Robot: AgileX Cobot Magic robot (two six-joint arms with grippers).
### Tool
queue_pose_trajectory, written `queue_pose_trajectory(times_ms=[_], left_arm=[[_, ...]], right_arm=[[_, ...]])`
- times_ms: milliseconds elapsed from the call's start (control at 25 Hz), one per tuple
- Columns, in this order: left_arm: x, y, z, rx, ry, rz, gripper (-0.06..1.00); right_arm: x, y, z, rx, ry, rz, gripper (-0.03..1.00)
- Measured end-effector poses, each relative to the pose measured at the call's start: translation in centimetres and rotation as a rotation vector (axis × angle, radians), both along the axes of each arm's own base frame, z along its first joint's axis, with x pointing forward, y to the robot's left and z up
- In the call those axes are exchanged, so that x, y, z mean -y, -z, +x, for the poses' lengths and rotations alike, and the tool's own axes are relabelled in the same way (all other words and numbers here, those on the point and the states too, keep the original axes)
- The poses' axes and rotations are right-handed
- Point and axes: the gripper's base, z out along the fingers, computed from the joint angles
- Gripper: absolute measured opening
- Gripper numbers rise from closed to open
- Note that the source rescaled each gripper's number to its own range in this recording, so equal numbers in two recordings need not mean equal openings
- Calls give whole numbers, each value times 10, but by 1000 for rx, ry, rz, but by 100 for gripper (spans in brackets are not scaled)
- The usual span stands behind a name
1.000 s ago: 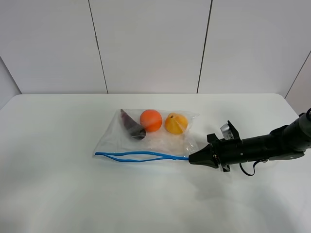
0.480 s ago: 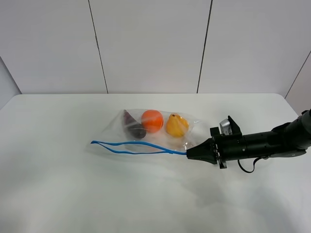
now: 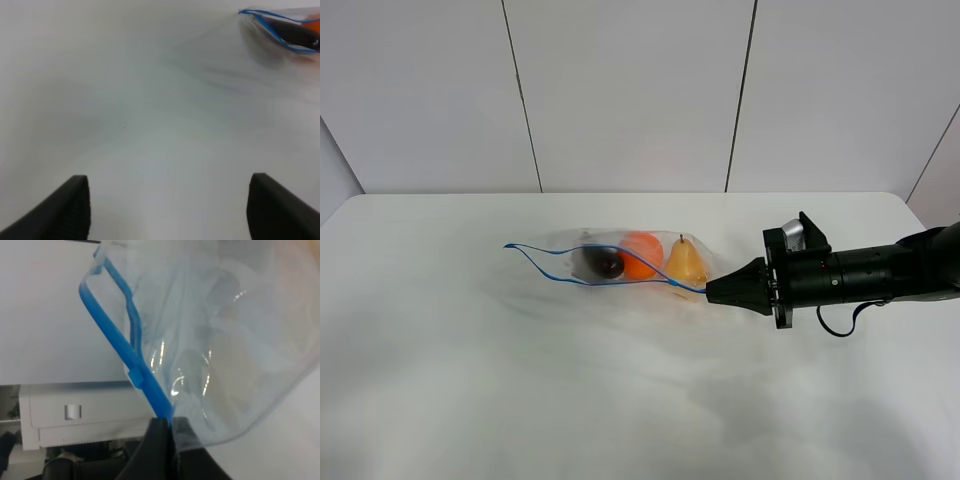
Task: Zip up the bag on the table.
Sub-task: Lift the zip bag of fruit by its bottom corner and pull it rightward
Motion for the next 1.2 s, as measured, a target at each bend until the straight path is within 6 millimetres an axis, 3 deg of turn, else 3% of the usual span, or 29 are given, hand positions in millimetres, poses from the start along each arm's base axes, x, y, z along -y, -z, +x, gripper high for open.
queue_pose_trajectory(times_ms=[560, 720, 840, 1000, 1200], left_arm=[[0, -1, 0, 9, 0, 0, 96], [1, -26, 15, 12, 7, 1, 96], [4, -53, 44, -17, 32, 3, 96], [13, -75, 101, -96, 103, -38, 96], [33, -63, 178, -224, 299, -105, 96]], right_arm=[[0, 1, -2, -31, -8, -5, 0], [0, 1, -2, -31, -9, -6, 0], [0, 1, -2, -31, -9, -6, 0], [0, 1, -2, -31, -9, -6, 0], [0, 1, -2, -31, -10, -6, 0]])
